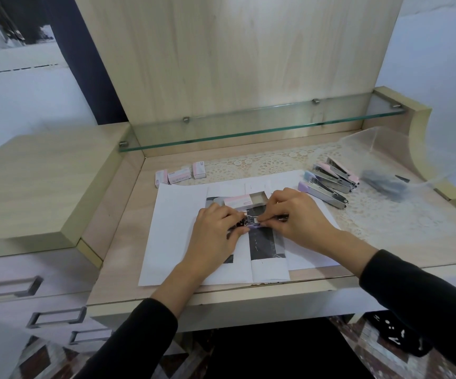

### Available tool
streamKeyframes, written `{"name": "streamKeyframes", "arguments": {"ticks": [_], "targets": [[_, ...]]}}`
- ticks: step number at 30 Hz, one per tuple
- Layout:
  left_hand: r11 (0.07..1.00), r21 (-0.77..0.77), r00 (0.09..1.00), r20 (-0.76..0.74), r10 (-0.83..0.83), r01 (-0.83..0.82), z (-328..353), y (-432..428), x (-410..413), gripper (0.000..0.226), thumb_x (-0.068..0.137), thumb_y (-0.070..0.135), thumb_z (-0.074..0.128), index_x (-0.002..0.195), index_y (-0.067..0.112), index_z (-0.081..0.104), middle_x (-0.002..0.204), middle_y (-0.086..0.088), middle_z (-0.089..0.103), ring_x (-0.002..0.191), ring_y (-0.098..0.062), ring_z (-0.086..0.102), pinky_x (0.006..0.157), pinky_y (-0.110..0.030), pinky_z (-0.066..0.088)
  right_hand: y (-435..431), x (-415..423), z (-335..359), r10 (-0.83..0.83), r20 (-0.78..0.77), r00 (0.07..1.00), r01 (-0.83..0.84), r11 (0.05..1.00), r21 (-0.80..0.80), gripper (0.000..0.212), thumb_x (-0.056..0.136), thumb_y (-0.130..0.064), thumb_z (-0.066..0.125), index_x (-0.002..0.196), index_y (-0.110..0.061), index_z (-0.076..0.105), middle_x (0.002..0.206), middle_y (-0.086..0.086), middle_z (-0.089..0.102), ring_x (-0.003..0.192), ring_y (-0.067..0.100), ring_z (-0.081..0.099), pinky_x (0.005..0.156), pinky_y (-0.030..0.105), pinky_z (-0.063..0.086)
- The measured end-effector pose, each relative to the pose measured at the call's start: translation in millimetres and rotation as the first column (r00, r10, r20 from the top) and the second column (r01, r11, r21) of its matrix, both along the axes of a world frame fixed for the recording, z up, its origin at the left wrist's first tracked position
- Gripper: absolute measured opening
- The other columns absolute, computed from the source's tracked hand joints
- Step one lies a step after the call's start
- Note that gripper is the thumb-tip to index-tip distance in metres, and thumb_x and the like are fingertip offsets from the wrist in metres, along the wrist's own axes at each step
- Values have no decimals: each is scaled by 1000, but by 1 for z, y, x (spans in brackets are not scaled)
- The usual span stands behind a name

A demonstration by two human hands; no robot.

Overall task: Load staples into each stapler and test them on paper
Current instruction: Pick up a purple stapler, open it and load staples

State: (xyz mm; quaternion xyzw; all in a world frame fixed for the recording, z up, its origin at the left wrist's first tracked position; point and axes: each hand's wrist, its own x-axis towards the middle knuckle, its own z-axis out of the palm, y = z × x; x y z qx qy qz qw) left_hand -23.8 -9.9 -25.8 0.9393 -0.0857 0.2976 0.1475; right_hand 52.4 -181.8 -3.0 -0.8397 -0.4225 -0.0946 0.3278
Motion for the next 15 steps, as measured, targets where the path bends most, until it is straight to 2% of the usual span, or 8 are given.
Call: {"name": "streamKeyframes", "arguments": {"ticks": [4,8,11,15], "targets": [[1000,5,1000,24,-5,5,0,0,0,36,79,40,52,83,10,71,78,0,68,75,-14,48,63,-29,41,-2,2,-4,8,-8,1000,-8,1000,5,8,69,-13,76,77,-17,76,76,2,65,71,13,48,63,26,36],[999,28,999,46,14,-15,-1,0,0,25,73,32,65,83,10,72,77,0,68,74,-15,50,64,-28,39,-3,3,-6,14,-8,1000,-14,1000,9,9,69,-12,77,76,-17,76,76,1,66,71,12,47,63,27,36],[999,35,998,54,13,-15,-1,0,0,23,70,28,67,83,10,72,77,-1,68,75,-14,49,64,-27,38,-5,3,-7,15,-18,1000,-15,1000,12,10,69,-11,76,77,-18,76,76,1,66,71,12,47,62,25,37],[1000,27,999,52,7,-9,-2,0,0,25,73,31,65,83,9,71,78,-1,68,77,-13,48,65,-27,37,-9,5,-8,5,-29,1000,-4,999,48,11,67,-8,75,74,-17,76,75,0,69,68,1,43,61,8,32]]}}
